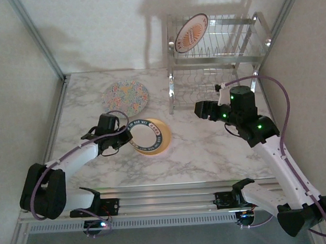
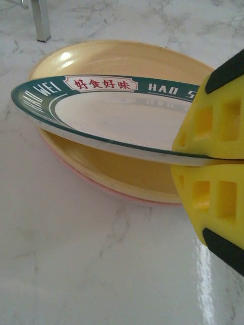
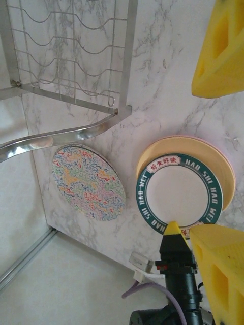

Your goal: Unload the plates from the dish rack

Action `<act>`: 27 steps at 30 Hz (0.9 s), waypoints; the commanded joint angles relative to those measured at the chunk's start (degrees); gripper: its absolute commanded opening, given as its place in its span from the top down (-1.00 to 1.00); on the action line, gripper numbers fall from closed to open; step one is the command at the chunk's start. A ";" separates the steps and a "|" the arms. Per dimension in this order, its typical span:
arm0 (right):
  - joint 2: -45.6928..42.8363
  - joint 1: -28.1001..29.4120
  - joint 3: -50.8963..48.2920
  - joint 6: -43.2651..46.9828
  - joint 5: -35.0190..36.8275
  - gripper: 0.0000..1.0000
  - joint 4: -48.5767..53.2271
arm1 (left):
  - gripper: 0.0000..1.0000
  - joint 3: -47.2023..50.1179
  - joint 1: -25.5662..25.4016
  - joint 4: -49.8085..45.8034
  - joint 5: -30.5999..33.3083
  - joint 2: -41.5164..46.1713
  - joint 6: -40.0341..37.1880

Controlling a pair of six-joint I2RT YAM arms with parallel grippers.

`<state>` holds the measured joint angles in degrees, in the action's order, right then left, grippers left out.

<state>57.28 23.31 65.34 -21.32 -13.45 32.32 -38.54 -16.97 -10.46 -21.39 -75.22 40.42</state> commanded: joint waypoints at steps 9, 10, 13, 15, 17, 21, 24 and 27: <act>-0.30 0.55 -0.09 -0.11 0.45 -0.33 -1.88 | 1.00 -3.90 -3.68 2.17 1.25 -4.43 -1.01; -0.27 0.51 -0.13 -0.16 0.40 -0.33 -1.91 | 1.00 -3.97 -3.77 1.95 1.26 -4.55 -0.88; -0.03 0.58 -0.12 -0.34 0.17 -0.33 -2.15 | 1.00 -4.25 -3.96 0.84 1.30 -4.93 -0.79; 0.25 0.51 -0.07 -0.62 0.01 -0.33 -2.41 | 0.91 -4.26 -4.28 0.30 1.26 -5.00 -0.55; 0.57 0.54 0.03 -0.74 -0.09 -0.33 -2.56 | 0.81 -4.26 -4.47 0.09 1.17 -5.23 -0.45; 1.24 0.59 0.41 -0.94 -0.35 -0.33 -2.54 | 0.61 -4.64 -5.00 -0.47 1.44 -5.91 -0.48; 1.74 0.51 0.82 -1.09 -1.27 -0.34 -2.45 | 0.54 -5.59 -5.27 -1.49 1.78 -6.57 -0.76; 2.68 0.53 1.45 -1.50 -3.08 -0.34 -1.74 | 0.45 -6.82 -5.64 -2.81 2.38 -7.26 -1.29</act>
<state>59.29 23.53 65.36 -22.04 -14.41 31.09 -42.94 -21.80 -11.40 -20.62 -82.04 40.16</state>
